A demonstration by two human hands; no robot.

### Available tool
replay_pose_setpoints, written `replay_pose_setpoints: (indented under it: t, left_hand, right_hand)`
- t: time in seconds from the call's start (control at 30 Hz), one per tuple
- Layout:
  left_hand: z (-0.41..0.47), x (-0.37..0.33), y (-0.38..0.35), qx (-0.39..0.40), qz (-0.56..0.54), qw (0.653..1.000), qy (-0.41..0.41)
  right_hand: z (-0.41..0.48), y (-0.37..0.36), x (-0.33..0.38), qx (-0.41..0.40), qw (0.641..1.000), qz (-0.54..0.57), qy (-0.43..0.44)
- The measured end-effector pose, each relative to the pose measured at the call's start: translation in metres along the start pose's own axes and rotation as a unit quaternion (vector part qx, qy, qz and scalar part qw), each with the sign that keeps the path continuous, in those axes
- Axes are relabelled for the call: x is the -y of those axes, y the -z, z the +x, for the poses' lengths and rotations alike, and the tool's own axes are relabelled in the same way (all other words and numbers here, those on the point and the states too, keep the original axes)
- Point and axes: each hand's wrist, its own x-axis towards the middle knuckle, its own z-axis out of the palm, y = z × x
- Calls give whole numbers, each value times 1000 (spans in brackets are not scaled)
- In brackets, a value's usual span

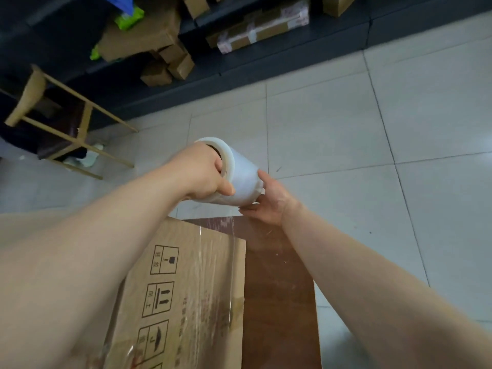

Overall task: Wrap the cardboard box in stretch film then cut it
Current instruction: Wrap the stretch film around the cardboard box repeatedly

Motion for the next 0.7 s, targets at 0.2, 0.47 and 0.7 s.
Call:
replay_pose_setpoints:
  t: [0.2, 0.47, 0.7]
  left_hand:
    - [14, 0, 15, 6, -326, 930, 170]
    - [34, 13, 23, 71, -436, 853, 279]
    - [46, 21, 24, 18, -212, 943, 254]
  right_hand:
    - [12, -6, 12, 16, 998, -4, -60]
    - [26, -17, 28, 51, 988, -60, -130]
    - [46, -35, 27, 54, 979, -134, -142]
